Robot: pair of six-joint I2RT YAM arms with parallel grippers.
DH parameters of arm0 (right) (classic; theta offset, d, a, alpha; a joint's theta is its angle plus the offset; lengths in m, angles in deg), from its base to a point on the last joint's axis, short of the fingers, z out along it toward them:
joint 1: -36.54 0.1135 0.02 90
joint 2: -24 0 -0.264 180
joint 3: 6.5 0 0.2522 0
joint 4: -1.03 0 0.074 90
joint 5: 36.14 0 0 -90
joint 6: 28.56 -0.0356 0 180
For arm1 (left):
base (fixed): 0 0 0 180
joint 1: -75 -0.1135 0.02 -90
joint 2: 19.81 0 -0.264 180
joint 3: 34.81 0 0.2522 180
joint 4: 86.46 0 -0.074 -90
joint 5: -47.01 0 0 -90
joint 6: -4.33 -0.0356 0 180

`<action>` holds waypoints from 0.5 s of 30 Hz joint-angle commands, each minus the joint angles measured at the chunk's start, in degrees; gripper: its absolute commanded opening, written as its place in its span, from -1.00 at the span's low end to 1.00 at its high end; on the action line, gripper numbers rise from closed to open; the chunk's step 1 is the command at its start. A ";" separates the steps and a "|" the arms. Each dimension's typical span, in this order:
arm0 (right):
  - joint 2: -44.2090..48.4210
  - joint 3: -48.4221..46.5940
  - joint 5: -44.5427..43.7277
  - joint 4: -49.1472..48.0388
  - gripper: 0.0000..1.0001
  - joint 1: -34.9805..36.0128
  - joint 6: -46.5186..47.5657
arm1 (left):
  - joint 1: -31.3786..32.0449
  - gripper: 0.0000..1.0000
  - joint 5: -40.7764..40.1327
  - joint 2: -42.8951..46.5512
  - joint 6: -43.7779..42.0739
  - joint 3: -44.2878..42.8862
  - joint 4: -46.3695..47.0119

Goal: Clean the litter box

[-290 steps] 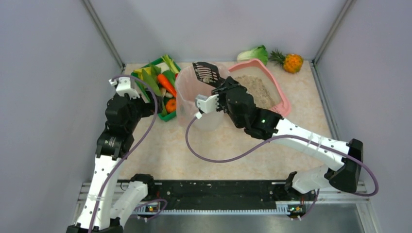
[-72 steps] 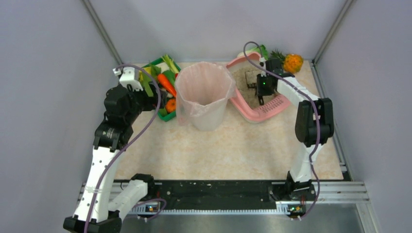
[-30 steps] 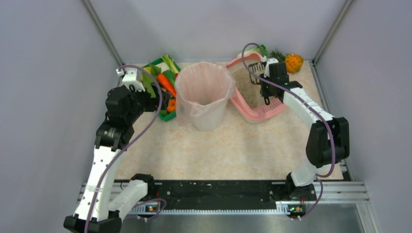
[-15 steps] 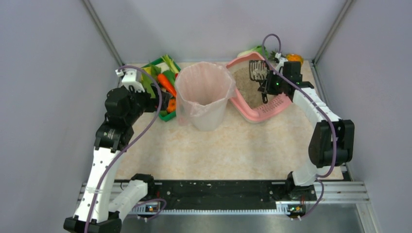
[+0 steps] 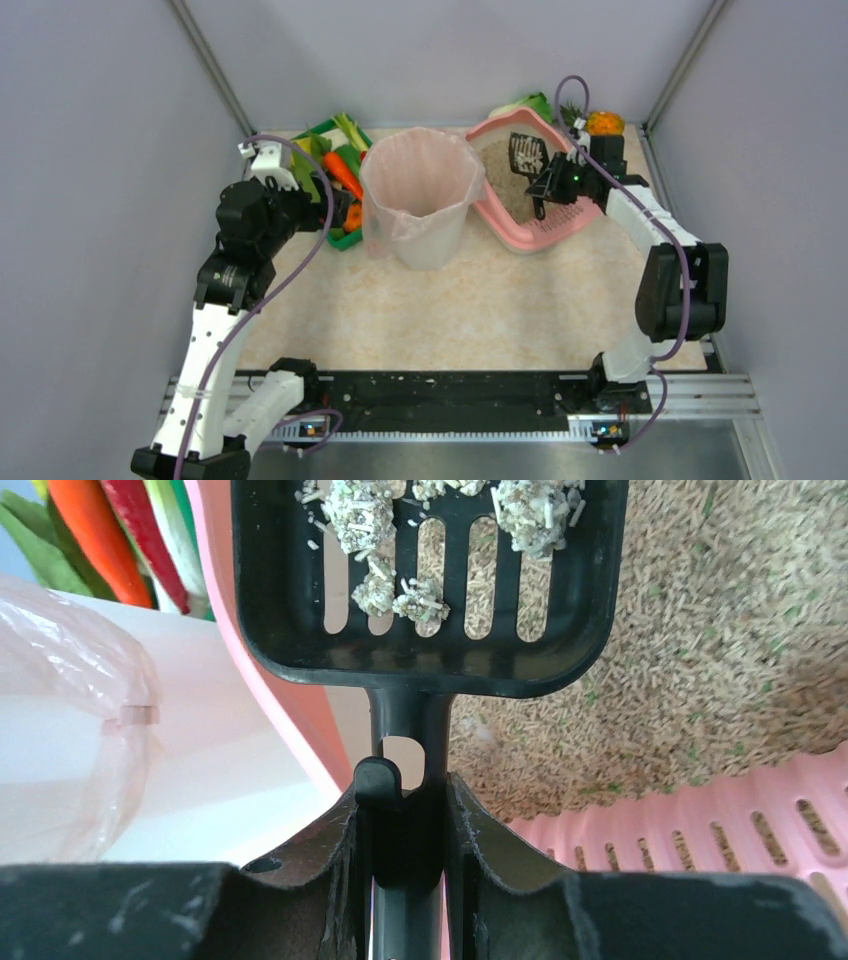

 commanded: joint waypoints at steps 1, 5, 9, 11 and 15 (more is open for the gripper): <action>-0.64 -0.94 5.13 -2.31 -1.00 -1.54 -3.86 | 0.14 0.97 0.57 1.05 0.75 0.29 2.53; -1.66 -0.78 10.02 -3.09 -1.00 -2.23 -5.51 | 0.15 0.96 0.25 1.43 0.72 0.57 2.30; -1.99 -2.60 0.98 4.02 -1.00 -0.99 -1.23 | 0.14 0.96 0.13 1.41 0.72 0.64 2.30; -1.53 -3.94 -2.69 7.21 -1.00 0.41 2.06 | 0.17 0.96 0.12 1.41 0.81 0.66 2.40; -0.70 -7.40 -13.59 12.57 -1.00 3.84 6.90 | 0.10 0.96 0.37 0.98 0.80 0.74 2.69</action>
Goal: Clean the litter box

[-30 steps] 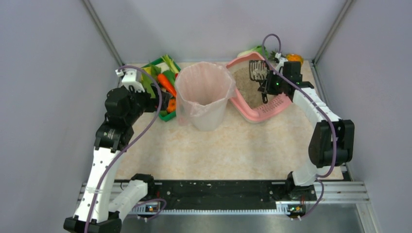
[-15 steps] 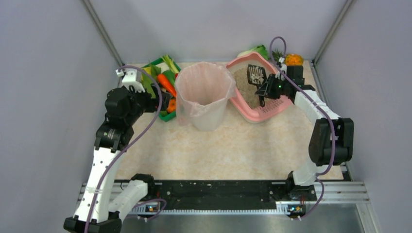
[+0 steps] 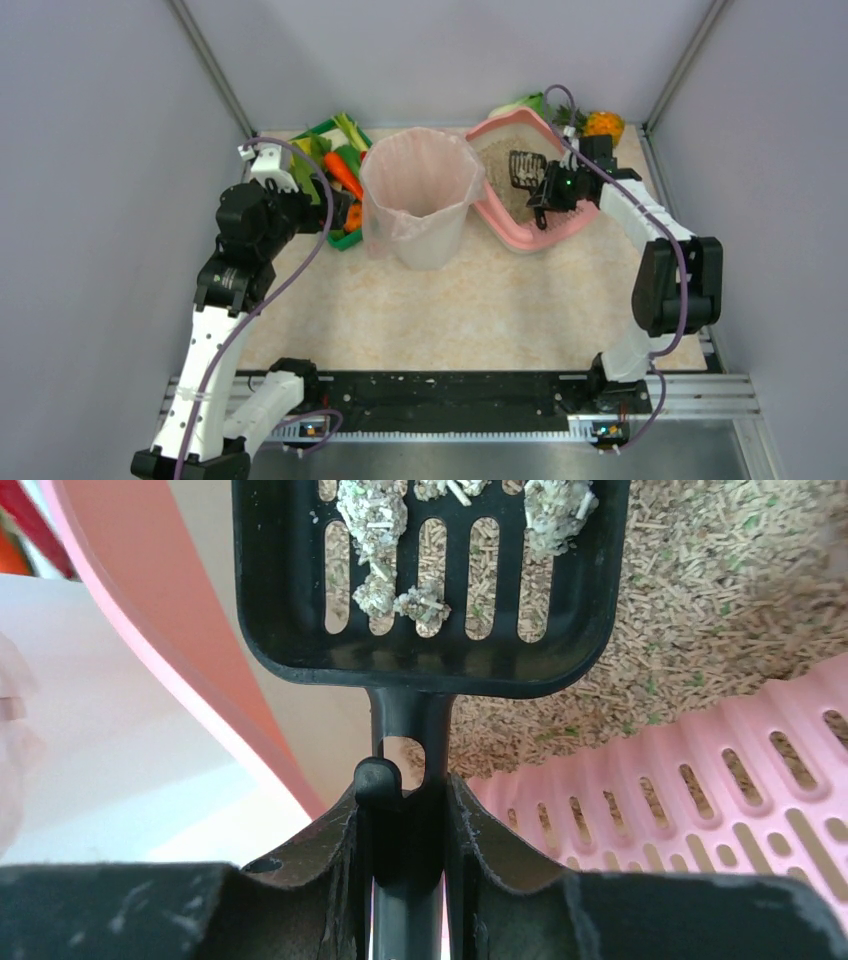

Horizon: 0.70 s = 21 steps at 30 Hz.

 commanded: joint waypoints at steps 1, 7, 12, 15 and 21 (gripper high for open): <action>1.28 -7.22 -15.08 6.28 -1.00 3.89 6.54 | 0.03 0.96 0.38 0.15 0.86 0.21 2.82; -1.35 -16.64 -29.82 16.52 -1.00 10.17 13.08 | 0.11 0.96 0.40 -0.11 0.89 0.44 3.34; -3.76 -20.73 -44.02 20.41 -1.00 15.18 16.35 | 0.14 0.96 0.40 -0.11 0.96 0.77 3.71; -4.14 -21.10 -45.73 20.47 -1.00 15.85 17.51 | 0.11 0.96 0.30 -0.20 0.94 0.75 3.87; -4.04 -22.40 -42.83 20.22 -1.00 15.29 18.53 | 0.15 0.96 0.06 -0.11 0.67 0.63 3.59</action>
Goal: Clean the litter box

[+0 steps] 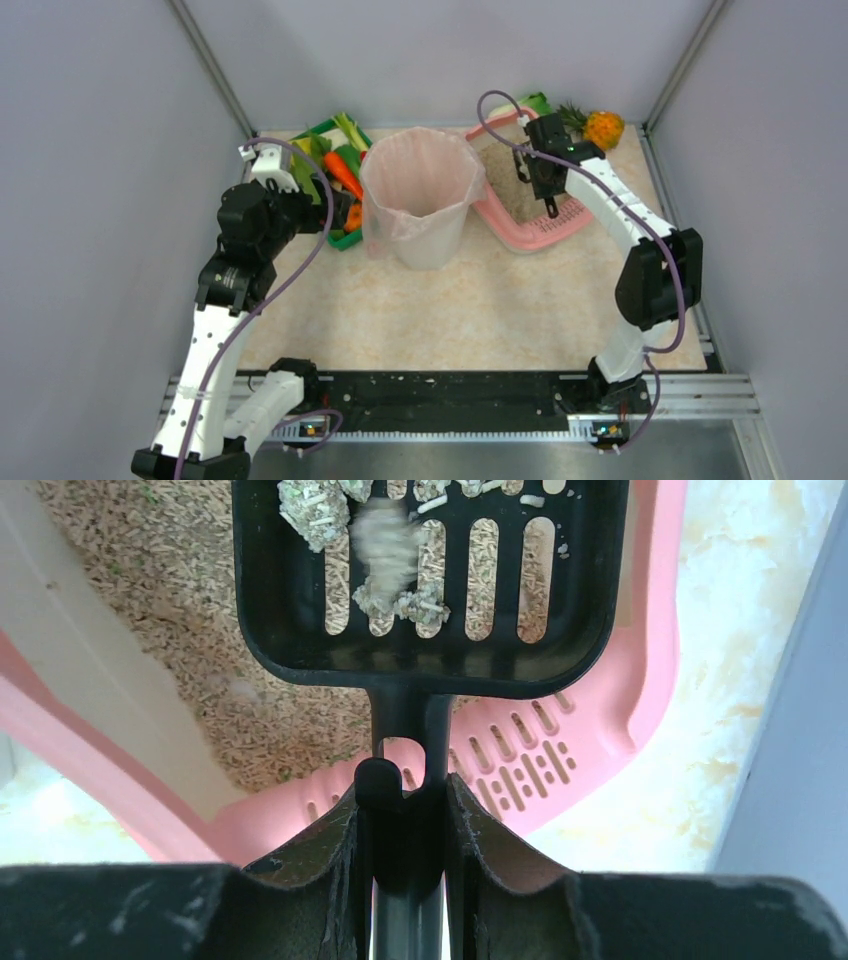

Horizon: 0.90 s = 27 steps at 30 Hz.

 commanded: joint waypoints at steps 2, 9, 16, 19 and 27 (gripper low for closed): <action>-0.51 -5.41 -0.67 1.16 -1.00 0.92 3.47 | 0.15 0.97 0.47 -0.42 0.20 0.01 3.30; -0.47 -6.66 7.66 1.50 -1.00 -0.02 3.71 | 0.13 0.96 0.63 -0.61 0.24 0.00 3.51; 1.62 -2.37 23.66 -3.69 -1.00 -5.43 -2.15 | 0.15 0.96 0.76 -0.39 0.20 0.22 3.53; 2.90 -0.54 20.02 -3.17 -1.00 -8.26 -2.38 | 0.15 0.96 1.55 -0.71 0.68 -0.45 3.46; 5.18 5.03 40.56 -10.86 -1.00 -15.53 -9.51 | 0.15 0.96 2.23 -0.63 1.09 -0.07 4.17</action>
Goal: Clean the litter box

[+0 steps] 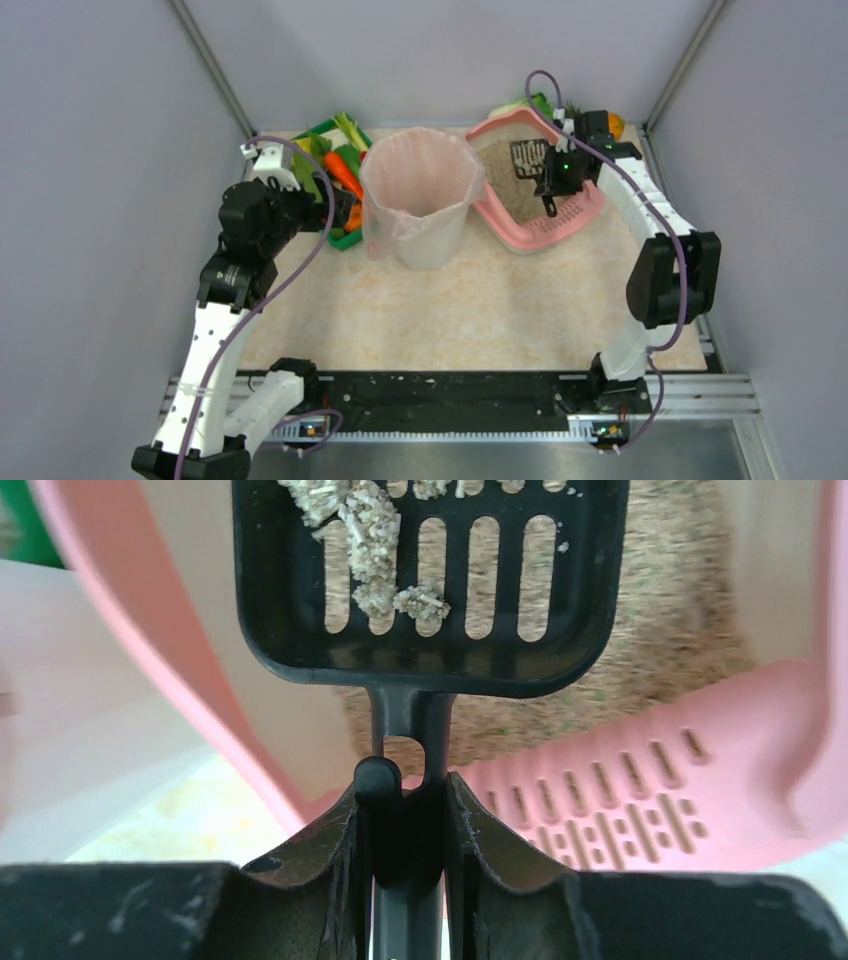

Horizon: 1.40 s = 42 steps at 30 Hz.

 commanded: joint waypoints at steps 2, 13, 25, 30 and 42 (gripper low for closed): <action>4.30 3.02 19.99 -8.63 -1.00 -3.54 -7.72 | 0.15 0.96 1.56 -0.25 0.86 -0.06 3.52; 3.62 1.33 14.92 0.25 -1.00 -5.27 -2.73 | 0.15 0.96 2.68 -0.83 1.52 -0.52 3.54; 3.00 0.11 19.53 -4.52 -1.00 -4.29 -7.09 | 0.15 0.96 3.41 -1.00 1.97 0.00 4.53; 3.03 -2.08 7.26 2.68 -1.00 -4.29 -2.02 | 0.16 0.96 3.29 -0.77 2.02 -0.43 4.42; 1.60 -7.01 -1.15 5.46 -1.00 4.33 2.85 | 0.15 0.97 2.95 -1.26 1.41 -0.94 3.75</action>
